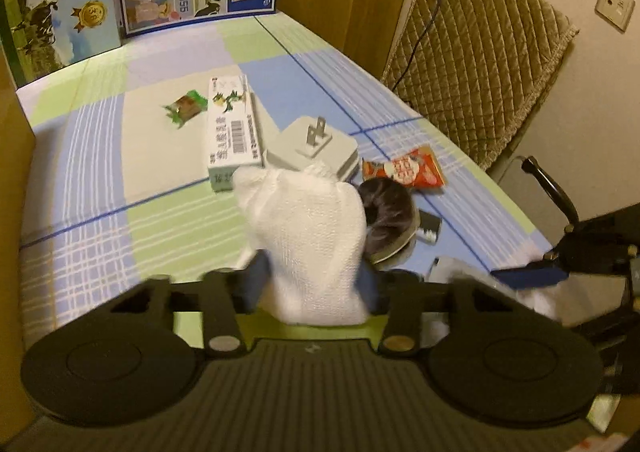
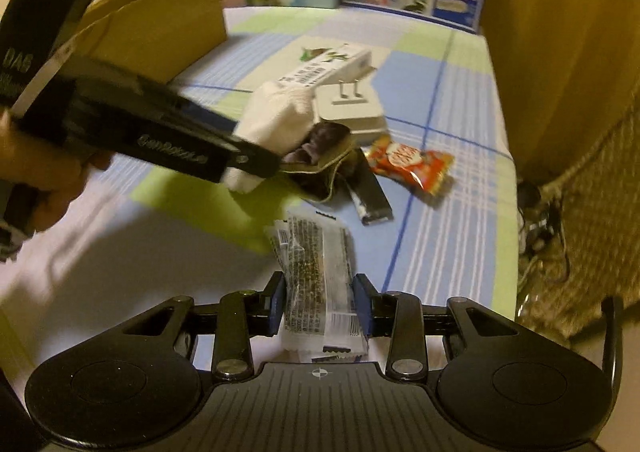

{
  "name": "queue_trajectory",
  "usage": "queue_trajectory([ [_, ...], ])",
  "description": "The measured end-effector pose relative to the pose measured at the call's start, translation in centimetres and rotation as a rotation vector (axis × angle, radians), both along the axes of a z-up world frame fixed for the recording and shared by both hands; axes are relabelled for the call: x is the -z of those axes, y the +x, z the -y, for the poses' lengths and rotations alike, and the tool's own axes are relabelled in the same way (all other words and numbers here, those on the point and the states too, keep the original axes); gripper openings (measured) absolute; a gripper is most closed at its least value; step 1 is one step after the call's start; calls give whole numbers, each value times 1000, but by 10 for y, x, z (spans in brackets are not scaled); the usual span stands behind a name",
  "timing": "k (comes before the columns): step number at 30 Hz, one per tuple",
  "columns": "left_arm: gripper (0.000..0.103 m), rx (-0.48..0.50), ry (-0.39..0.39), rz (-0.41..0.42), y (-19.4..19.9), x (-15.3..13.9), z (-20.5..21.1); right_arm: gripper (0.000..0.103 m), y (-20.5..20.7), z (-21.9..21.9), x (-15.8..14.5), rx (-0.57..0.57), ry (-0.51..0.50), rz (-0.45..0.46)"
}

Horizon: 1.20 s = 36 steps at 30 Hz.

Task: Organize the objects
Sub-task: 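Grasp the white towel with the left tool while the right tool grasps the seed packet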

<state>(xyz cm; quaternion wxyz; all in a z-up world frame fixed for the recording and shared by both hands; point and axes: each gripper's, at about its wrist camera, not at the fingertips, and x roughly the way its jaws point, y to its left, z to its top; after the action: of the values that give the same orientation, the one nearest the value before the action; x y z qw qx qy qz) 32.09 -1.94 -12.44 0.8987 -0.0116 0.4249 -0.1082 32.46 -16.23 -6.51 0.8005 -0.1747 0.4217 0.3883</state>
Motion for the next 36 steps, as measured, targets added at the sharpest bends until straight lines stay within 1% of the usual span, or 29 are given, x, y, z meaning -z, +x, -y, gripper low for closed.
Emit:
queue_trajectory([
  [1, 21, 3, -1, -7, -8, -2, -2, 32, -2, 1, -1, 17, 4, -5],
  [3, 15, 14, 24, -19, -25, -6, -6, 32, -7, 5, -4, 54, 8, -13],
  [4, 14, 18, 42, -25, -36, -8, -8, 32, -11, 7, -6, 77, 10, -22],
  [7, 14, 44, 59, -45, -69, -12, -13, 32, -23, 10, -6, 109, 19, -49],
  [11, 16, 54, 65, -21, -91, -13, -15, 32, -34, 11, -4, 109, 24, -21],
  [12, 21, 49, 57, -10, -92, -14, -16, 33, -35, 12, -3, 110, 29, -17],
  [13, 36, 43, 46, -2, -93, -15, -16, 35, -36, 13, -3, 110, 36, -15],
  [15, 57, 42, 37, 18, -92, -17, -16, 40, -37, 14, -3, 108, 41, -4],
  [17, 57, 61, 42, 32, -86, -17, -13, 51, -38, 15, -4, 104, 29, 24],
  [19, 57, 83, 56, 45, -80, -14, -8, 55, -38, 15, -4, 98, 22, 37],
  [22, 58, 128, 97, 42, -71, -5, 1, 56, -36, 13, 0, 70, 20, 37],
  [25, 59, 142, 118, 39, -64, 3, 7, 56, -33, 9, 5, 44, 13, 42],
  [27, 56, 138, 122, 42, -62, 6, 8, 56, -31, 6, 9, 53, 11, 30],
  [28, 49, 133, 126, 39, -61, 8, 8, 54, -31, 5, 9, 63, 17, 37],
  [30, 47, 127, 141, 38, -61, 10, 9, 48, -31, 2, 10, 67, 9, 49],
  [31, 44, 130, 149, 40, -62, 11, 10, 40, -33, 0, 10, 58, 1, 62],
  [32, 43, 132, 156, 42, -62, 11, 11, 36, -34, -2, 9, 54, -2, 66],
  [34, 35, 126, 154, 38, -62, 9, 10, 34, -36, -3, 9, 59, -15, 70],
  [36, 30, 90, 124, 33, -62, 5, 5, 34, -38, -2, 8, 67, -27, 75],
])
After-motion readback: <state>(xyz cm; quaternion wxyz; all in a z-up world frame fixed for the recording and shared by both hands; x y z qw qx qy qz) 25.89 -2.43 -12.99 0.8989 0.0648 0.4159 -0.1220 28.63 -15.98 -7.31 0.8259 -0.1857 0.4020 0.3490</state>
